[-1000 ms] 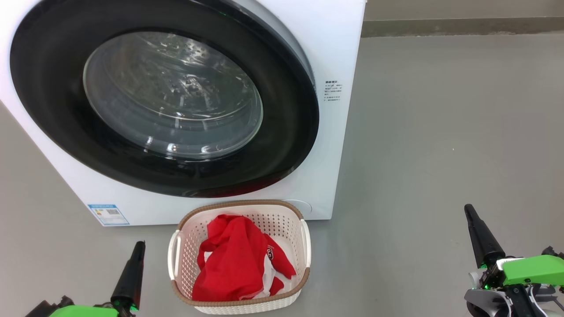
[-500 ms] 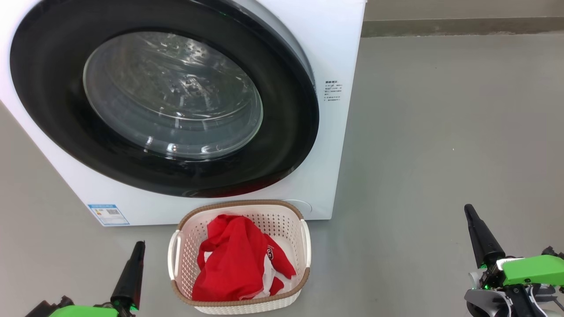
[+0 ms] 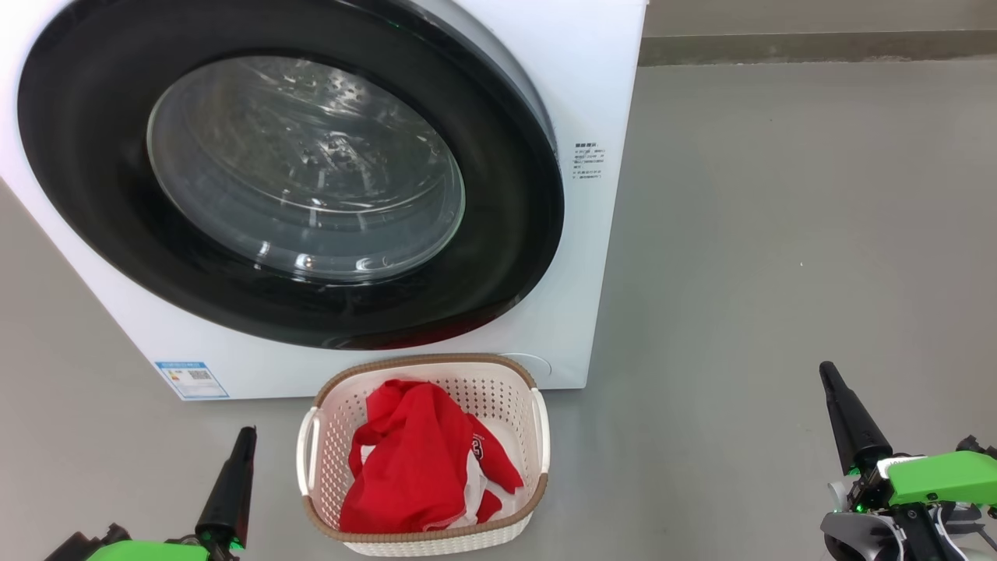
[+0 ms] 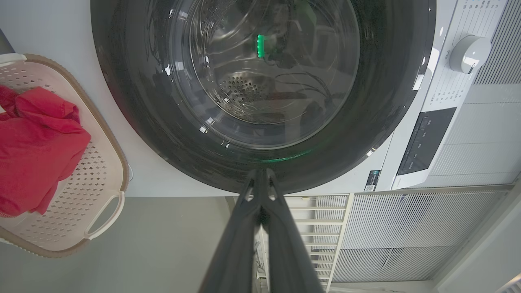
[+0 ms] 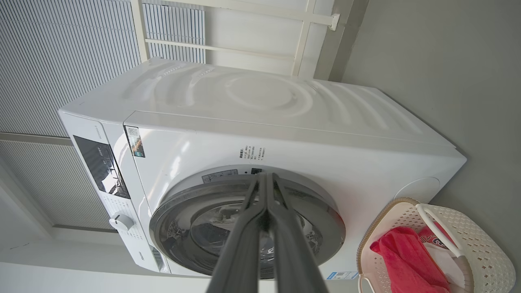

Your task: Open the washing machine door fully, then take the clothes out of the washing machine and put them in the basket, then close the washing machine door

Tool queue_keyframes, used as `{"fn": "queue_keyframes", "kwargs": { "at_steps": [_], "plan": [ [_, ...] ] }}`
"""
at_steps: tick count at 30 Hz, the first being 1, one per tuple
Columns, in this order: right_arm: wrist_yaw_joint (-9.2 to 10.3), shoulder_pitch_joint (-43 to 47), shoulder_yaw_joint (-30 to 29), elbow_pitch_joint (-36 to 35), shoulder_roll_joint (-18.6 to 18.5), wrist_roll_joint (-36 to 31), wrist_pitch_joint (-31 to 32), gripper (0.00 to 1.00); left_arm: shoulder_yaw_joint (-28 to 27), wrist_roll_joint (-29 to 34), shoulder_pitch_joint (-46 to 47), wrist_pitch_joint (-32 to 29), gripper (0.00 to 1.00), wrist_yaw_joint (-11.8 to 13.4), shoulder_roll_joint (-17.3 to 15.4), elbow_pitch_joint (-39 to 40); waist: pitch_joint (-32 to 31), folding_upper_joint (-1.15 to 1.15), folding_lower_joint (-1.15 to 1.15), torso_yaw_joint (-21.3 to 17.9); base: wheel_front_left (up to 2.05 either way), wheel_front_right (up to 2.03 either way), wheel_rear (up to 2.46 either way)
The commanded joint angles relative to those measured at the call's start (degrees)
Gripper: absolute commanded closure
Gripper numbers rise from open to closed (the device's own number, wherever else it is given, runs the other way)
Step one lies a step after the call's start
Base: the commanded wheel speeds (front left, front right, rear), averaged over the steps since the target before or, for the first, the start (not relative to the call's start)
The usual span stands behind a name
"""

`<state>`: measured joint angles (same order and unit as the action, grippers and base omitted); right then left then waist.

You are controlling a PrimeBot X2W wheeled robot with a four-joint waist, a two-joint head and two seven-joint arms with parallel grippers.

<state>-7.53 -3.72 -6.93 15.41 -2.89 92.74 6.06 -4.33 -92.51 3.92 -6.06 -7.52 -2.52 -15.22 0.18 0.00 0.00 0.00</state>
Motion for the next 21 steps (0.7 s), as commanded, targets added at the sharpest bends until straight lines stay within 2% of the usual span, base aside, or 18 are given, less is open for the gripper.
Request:
{"fn": "queue_keyframes", "kwargs": {
  "at_steps": [1, 21],
  "plan": [
    [0.04, -2.4, 0.8, -1.4, -0.3, -0.3, 0.1, 1.00, -2.1, 0.3, 2.3, -0.4, 1.00, 0.0, -0.5, 1.2, 0.0, 0.00, 0.00, 0.0, 0.00, 0.00, 0.00],
    [0.04, -2.4, 0.7, -1.4, -0.2, -0.4, 0.2, 1.00, -2.1, 0.3, 2.3, -0.4, 1.00, 0.0, -0.4, 1.2, 0.0, 0.00, 0.00, 0.0, 0.00, 0.00, 0.00]
  ]
}}
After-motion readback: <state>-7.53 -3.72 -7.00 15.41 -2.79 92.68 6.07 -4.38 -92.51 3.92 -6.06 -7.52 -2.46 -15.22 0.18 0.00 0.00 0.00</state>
